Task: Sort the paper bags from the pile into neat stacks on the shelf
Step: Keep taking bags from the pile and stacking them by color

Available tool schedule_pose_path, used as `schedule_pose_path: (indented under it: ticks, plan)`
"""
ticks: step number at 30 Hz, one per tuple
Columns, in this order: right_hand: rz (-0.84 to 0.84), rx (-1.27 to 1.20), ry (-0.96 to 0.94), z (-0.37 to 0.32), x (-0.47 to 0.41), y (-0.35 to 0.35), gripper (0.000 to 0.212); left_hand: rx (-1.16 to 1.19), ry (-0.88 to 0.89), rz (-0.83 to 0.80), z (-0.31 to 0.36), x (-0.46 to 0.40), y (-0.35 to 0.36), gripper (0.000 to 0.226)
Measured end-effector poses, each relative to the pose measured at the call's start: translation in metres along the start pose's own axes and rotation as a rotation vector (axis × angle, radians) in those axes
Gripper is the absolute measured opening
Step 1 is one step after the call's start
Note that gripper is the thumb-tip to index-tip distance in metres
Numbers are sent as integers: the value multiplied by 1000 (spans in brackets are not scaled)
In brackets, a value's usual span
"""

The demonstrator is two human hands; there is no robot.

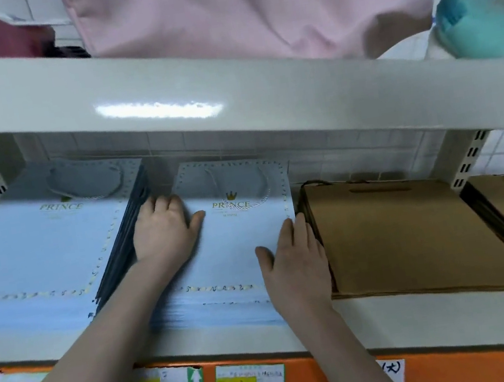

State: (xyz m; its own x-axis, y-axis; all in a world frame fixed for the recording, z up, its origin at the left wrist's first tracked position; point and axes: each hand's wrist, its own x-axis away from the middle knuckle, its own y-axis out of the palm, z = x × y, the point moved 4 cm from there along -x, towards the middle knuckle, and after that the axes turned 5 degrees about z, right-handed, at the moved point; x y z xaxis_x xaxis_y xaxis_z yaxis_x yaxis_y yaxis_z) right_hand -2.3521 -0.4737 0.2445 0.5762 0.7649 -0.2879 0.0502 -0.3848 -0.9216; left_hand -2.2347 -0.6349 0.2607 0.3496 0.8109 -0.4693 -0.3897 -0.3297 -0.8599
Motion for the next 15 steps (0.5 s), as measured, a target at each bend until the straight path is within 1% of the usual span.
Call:
schedule_pose_path:
  ticks: [5,6,8,10,13,15]
  plan:
    - [78,-94,-93,9,26,-19,61,104,29,146,7,32,-26,66]
    - [127,-116,-109,12,34,-21,58,106,19,165,7,44,-31,67]
    - [301,-135,-130,14,49,-23,50,90,8,215,2,69,-39,63]
    - [395,-175,-144,15,59,-19,46,70,-24,240,-4,92,-46,62]
    - [409,-186,-222,5,75,-6,45,17,-90,235,-23,130,-58,65]
    - [383,-210,-242,-8,86,3,50,-47,-121,216,-38,151,-66,68]
